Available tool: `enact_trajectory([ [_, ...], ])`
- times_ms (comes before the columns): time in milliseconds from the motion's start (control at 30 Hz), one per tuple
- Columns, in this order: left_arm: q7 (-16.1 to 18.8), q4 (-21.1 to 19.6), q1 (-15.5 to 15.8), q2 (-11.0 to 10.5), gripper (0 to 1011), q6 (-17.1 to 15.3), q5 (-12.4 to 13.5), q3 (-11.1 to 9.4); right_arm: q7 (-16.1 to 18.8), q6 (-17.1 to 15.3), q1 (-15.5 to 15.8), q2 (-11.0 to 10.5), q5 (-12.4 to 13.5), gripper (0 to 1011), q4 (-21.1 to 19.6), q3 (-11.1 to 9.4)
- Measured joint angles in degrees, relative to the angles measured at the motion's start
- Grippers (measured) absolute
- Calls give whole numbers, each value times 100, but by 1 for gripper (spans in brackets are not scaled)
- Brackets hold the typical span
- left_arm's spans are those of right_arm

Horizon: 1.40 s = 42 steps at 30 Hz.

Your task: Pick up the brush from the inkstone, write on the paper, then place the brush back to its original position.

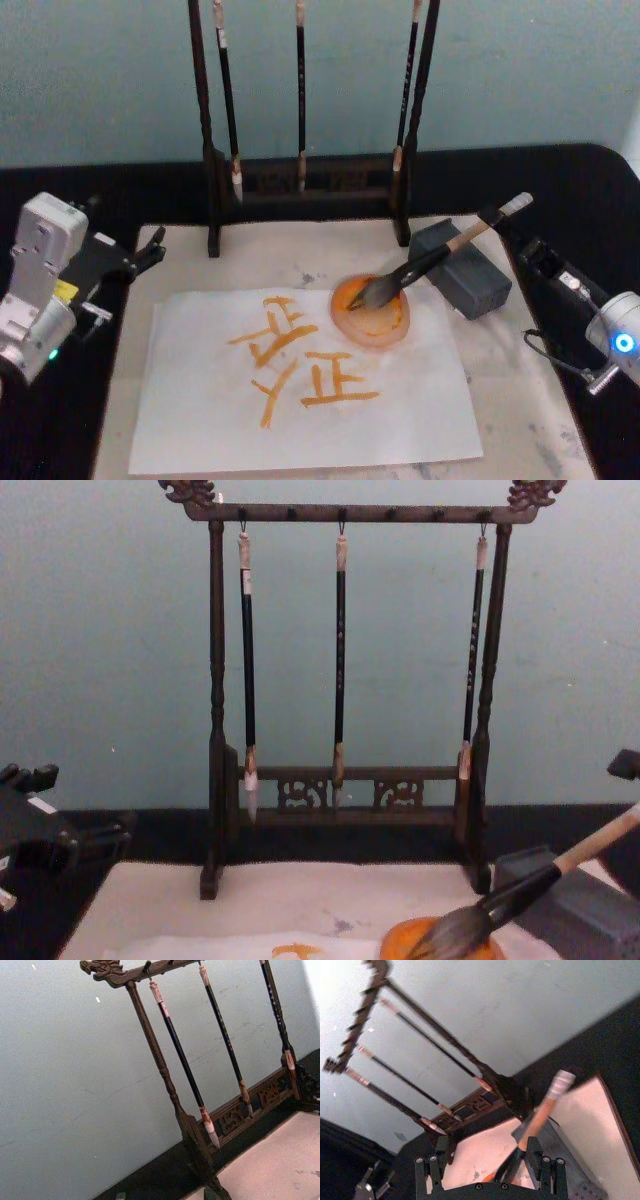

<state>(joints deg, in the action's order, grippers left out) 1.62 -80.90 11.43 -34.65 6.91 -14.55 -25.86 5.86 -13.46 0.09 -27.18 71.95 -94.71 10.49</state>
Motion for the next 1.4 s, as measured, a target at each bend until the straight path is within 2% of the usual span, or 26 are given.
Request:
enact_trajectory([
  [200,0,0,0,0,1010,0,0,0,61,576,-1,-191,-875,1000,-200,376],
  [233,0,0,0,0,1010,0,0,0,58,776,-26,-235,-1210,1000,-221,508],
  [300,0,0,0,0,1010,0,0,0,49,998,-60,-258,-1653,1000,-226,657],
  [333,0,0,0,0,1010,0,0,0,24,1177,-96,-264,-2038,1000,-213,774],
  [367,0,0,0,0,1010,0,0,0,5,1270,-119,-265,-2248,1000,-194,847],
  [400,0,0,0,0,1010,0,0,0,-72,1446,-159,-262,-2682,1000,-141,968],
  [433,0,0,0,0,1009,0,0,0,-120,1520,-185,-258,-2882,1000,-107,1033],
  [467,0,0,0,0,1010,0,0,0,-225,1659,-233,-238,-3277,1000,-27,1150],
  [500,0,0,0,0,1010,0,0,0,-225,1659,-233,-238,-3277,1000,-27,1150],
  [533,0,0,0,0,1010,0,0,0,-331,1781,-281,-217,-3639,1000,62,1244],
  [567,0,0,0,0,1010,0,0,0,-383,1839,-303,-205,-3821,1000,113,1295],
  [600,0,0,0,0,1010,0,0,0,-494,1941,-349,-185,-4168,1000,210,1388],
  [667,0,0,0,0,1010,0,0,0,-602,2032,-389,-170,-4501,1000,300,1472],
  [700,0,0,0,0,1009,0,0,0,-718,2107,-426,-154,-4828,1000,391,1555],
  [900,0,0,0,0,1010,0,0,0,-1028,2204,-527,-70,-5613,1000,673,1724],
  [933,0,0,0,0,1010,0,0,0,-1028,2204,-527,-70,-5613,1000,673,1724],
  [967,0,0,0,0,1010,0,0,0,-1093,2206,-543,-45,-5759,1000,733,1741],
  [1067,0,0,0,0,1010,0,0,0,-1196,2183,-566,-15,-5974,1000,803,1758],
  [1167,0,0,0,0,1010,0,0,0,-1248,2131,-573,6,-6121,1000,832,1758],
  [1400,0,0,0,0,1010,0,0,0,-1279,1995,-552,28,-6238,1000,802,1719],
])
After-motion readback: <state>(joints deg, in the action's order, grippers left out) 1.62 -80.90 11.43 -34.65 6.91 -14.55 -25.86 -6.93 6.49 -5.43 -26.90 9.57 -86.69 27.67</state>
